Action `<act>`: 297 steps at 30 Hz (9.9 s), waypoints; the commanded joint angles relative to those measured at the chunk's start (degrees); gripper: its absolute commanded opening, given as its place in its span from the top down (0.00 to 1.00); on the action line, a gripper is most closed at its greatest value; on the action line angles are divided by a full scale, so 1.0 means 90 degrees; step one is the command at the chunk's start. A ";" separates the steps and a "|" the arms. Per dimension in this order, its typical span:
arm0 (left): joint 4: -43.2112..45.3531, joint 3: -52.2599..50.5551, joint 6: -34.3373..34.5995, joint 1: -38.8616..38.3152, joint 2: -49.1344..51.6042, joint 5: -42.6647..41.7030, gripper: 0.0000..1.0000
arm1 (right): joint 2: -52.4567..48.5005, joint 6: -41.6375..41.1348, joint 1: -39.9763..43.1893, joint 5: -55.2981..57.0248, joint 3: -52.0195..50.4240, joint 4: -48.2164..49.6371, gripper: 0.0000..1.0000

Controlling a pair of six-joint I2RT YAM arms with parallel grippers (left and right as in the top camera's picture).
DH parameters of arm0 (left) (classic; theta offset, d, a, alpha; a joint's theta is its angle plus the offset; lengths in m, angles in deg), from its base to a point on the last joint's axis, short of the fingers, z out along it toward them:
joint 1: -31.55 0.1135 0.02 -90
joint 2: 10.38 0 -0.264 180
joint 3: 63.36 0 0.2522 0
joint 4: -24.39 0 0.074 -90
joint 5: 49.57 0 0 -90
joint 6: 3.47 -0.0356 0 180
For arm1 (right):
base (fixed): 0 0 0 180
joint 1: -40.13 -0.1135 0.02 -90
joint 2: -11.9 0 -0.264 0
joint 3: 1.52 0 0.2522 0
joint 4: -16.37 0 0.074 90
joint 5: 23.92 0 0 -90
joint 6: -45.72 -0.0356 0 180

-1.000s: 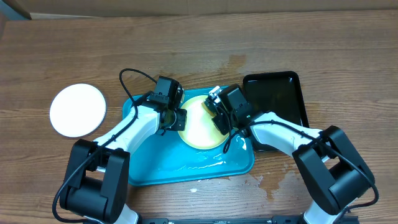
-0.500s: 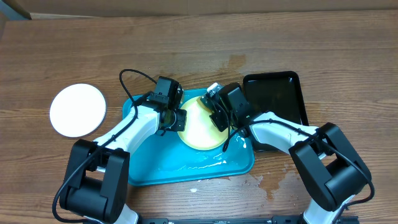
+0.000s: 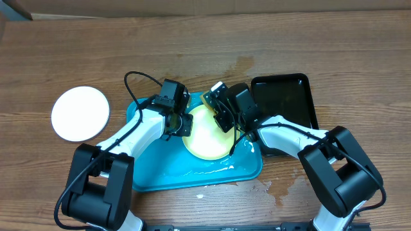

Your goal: Clean dirty plates on tray and stack at the side

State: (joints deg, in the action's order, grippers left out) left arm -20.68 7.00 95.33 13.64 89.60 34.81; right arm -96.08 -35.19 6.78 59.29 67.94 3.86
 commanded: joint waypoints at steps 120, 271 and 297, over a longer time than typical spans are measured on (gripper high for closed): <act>-0.3359 0.3895 0.1008 -0.0330 -0.0092 0.3174 0.96 | 0.2050 -0.1846 0.3169 0.0223 -0.0962 -0.3864 0.94; -0.1654 0.2370 -0.0602 0.3106 0.0070 -0.3305 0.00 | 1.1980 -0.1370 0.3274 0.0466 -0.5984 0.1095 0.00; -0.1654 0.2370 -0.0602 0.3106 0.0070 -0.3305 0.00 | 1.1980 -0.1392 0.3274 0.0508 -0.6139 -0.0656 0.00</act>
State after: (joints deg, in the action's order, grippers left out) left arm -35.61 28.42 91.83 41.68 90.26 5.91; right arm 11.06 -47.28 36.01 63.53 13.30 -2.47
